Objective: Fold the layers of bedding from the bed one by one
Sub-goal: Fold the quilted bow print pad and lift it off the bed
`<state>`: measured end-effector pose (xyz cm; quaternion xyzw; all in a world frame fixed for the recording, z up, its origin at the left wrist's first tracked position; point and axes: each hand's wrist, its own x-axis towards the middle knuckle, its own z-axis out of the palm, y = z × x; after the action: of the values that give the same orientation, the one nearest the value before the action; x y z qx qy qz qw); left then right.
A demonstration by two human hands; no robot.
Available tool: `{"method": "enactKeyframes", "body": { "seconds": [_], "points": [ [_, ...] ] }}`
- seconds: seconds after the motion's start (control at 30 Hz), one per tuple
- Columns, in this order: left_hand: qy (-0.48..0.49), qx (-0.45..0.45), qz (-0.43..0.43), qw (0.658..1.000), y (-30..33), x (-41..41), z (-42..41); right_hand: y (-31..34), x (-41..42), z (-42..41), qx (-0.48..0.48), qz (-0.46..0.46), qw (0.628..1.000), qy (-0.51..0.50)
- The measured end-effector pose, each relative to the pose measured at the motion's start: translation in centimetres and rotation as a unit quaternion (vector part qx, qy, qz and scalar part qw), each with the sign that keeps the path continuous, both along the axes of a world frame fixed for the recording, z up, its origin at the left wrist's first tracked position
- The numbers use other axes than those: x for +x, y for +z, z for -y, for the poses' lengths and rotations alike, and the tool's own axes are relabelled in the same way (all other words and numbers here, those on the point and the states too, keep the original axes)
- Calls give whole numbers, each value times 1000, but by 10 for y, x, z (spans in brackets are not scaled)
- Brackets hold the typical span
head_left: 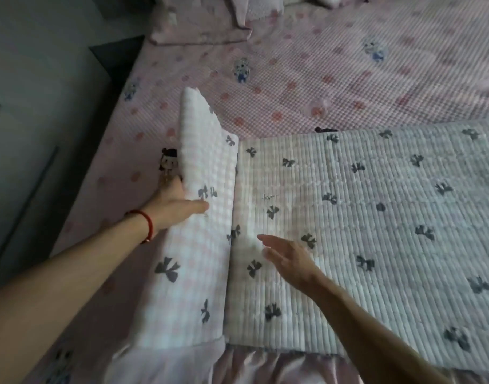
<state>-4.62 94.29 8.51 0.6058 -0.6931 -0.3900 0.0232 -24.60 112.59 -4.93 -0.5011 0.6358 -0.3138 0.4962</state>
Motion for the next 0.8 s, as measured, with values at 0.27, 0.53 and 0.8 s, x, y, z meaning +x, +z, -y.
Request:
{"method": "enactKeyframes", "body": {
  "seconds": [0.27, 0.53, 0.8],
  "points": [
    [-104, -40, 97, 989, -26, -198, -96, 63, -73, -46, 33, 213, 962, -166],
    [-217, -162, 57, 961, -111, -178, -153, 7, -100, -106, 108, 75, 963, -237],
    [-159, -133, 102, 973, -139, -91, -110, 7, -66, -112, 11, -14, 951, -308]
  ]
}}
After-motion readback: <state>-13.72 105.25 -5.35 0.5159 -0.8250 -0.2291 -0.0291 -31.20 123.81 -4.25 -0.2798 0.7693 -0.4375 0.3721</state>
